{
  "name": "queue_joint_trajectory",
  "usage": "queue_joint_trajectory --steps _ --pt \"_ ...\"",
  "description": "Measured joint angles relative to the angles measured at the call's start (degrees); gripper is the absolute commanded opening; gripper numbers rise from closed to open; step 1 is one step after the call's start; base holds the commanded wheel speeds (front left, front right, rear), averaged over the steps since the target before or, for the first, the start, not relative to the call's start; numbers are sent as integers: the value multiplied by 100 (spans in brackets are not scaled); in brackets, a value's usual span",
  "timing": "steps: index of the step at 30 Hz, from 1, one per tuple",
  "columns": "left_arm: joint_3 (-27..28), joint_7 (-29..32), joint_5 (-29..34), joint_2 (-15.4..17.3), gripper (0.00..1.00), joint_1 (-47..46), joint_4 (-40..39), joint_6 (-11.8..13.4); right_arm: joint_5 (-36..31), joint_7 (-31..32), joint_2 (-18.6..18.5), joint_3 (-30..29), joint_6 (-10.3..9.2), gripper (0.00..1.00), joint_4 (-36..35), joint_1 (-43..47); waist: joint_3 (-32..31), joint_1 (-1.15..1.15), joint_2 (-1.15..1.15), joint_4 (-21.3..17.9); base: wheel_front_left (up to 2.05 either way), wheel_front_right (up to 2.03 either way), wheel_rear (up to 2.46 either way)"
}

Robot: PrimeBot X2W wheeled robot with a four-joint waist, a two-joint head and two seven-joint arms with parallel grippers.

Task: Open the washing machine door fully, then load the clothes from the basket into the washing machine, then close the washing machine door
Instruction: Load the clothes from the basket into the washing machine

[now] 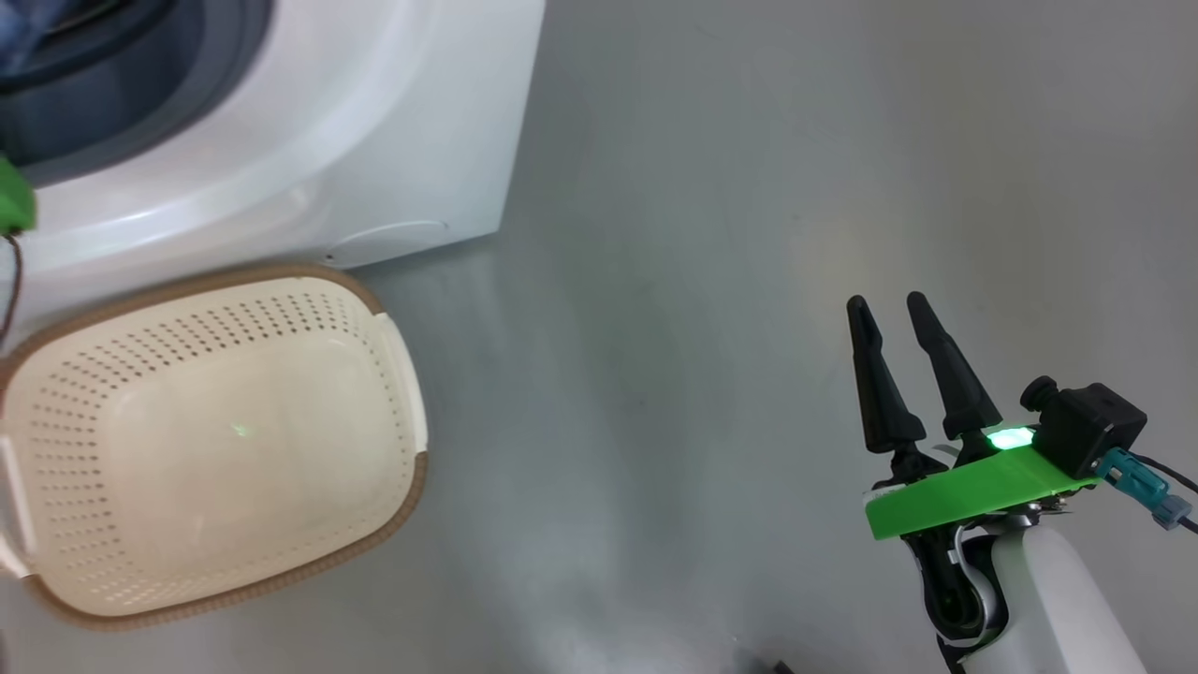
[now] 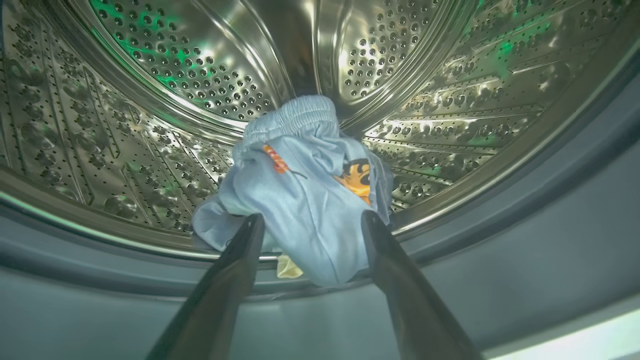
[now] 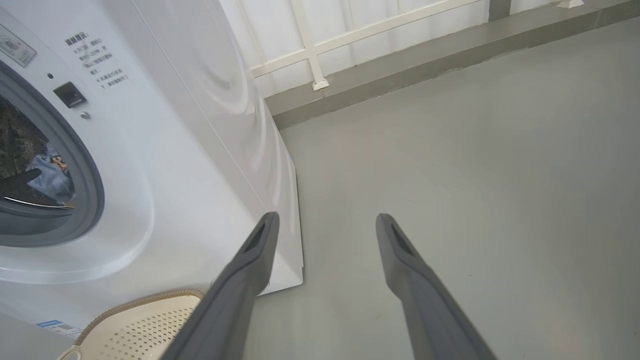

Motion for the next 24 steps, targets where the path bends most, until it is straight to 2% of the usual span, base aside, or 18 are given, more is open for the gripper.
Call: queue_joint_trajectory --steps 6,13,24 --pt "-52 0 -116 -181 100 282 -80 -1 -1 0 -71 -8 0 100 9 113 -195 0 0 164 0 0 0" --pt "-99 0 -349 -385 100 1119 -754 -1 -11 0 -211 -44 0 100 38 163 -443 0 0 351 0 0 0" --pt "242 0 -381 -682 100 2714 -1967 0 -53 0 -405 -107 0 100 69 394 -913 0 0 654 0 0 0"
